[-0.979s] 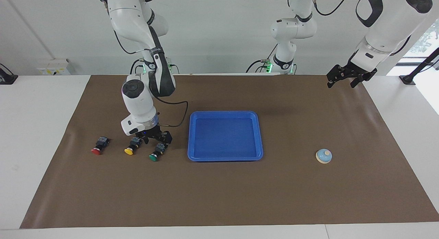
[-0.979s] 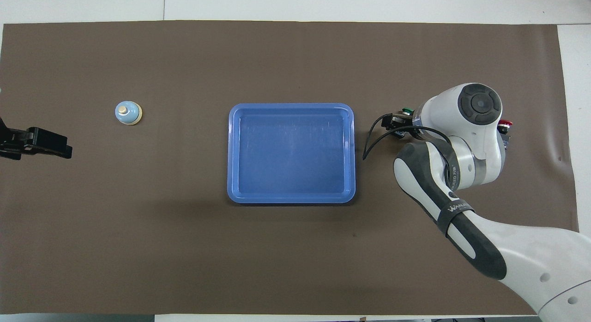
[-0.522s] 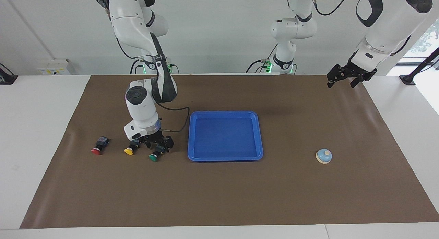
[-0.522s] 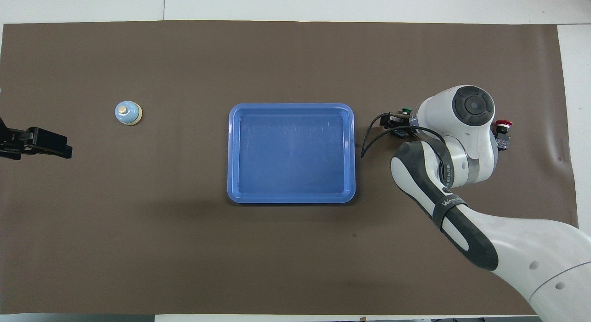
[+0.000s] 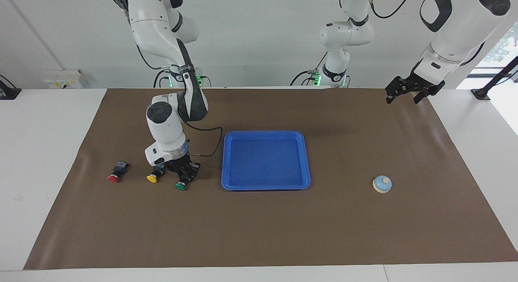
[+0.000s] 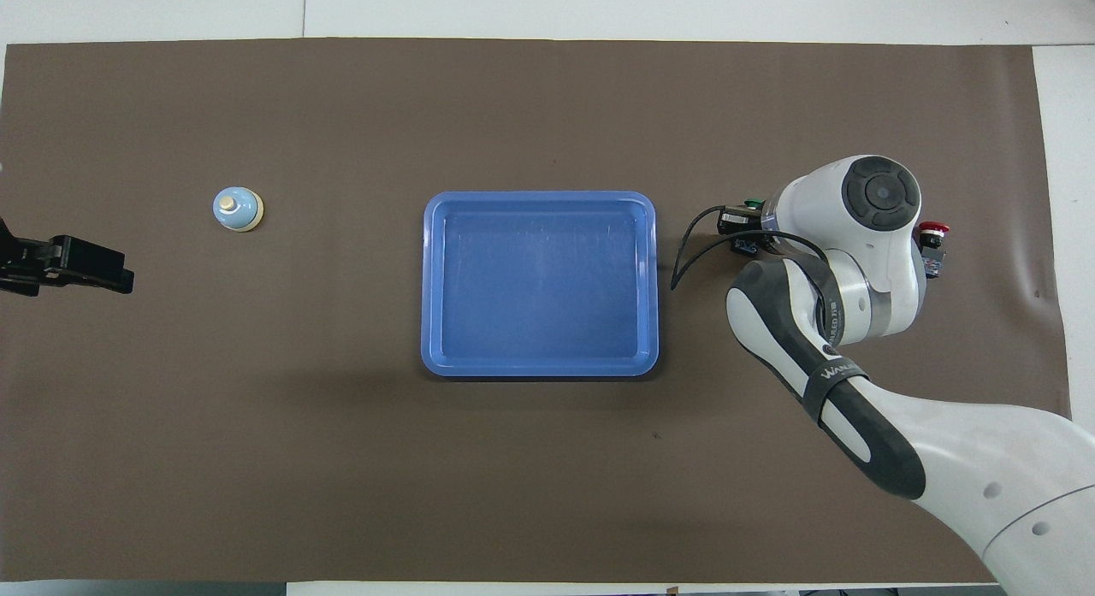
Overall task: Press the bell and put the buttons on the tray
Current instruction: 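Close the right gripper on the green-capped button, then carry the green button over the blue tray and lower it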
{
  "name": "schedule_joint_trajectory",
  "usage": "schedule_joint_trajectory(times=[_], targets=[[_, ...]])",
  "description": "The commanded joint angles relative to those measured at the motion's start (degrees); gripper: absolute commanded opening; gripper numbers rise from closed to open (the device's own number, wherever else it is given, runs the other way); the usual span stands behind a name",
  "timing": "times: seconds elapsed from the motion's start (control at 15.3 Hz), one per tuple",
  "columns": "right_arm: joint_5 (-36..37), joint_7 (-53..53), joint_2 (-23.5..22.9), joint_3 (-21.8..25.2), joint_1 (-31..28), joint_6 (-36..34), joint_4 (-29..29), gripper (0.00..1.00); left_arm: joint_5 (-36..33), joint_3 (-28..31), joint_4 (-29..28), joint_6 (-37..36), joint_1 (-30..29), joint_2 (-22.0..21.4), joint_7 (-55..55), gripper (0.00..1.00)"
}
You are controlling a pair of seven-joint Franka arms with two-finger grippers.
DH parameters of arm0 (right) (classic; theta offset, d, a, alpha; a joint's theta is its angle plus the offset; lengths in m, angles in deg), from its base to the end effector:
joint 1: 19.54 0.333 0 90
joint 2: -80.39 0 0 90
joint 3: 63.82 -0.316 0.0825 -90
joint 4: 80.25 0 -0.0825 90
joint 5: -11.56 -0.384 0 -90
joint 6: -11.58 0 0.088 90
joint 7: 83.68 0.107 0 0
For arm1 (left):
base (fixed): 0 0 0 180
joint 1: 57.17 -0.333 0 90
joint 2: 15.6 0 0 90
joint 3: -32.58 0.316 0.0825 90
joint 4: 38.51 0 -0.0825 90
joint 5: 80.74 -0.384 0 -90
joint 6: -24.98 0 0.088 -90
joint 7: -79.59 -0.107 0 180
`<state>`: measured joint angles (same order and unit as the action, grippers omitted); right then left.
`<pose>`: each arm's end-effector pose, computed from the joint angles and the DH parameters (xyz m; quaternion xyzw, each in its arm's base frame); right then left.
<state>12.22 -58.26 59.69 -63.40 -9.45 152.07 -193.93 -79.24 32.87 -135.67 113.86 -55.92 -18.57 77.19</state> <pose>0.6111 0.1043 0.2928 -0.9898 0.1323 -0.0524 0.0111 0.5326 -0.0117 0.5924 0.9984 -0.0289 -0.0461 0.0138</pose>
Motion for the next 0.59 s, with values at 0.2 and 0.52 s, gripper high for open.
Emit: schedule_joint_trajectory(times=[0.2,0.52], targets=[[-0.56,1.21,-0.4,-0.42,2.3,-13.09,10.81,0.0,0.44,0.5,-0.31,-0.29,0.24,-0.81,-0.94,1.0],[-1.1,5.95,-0.84,-0.42,10.63,-25.44,20.95,0.0,0.44,0.5,-0.31,-0.29,0.24,-0.81,-0.94,1.0]])
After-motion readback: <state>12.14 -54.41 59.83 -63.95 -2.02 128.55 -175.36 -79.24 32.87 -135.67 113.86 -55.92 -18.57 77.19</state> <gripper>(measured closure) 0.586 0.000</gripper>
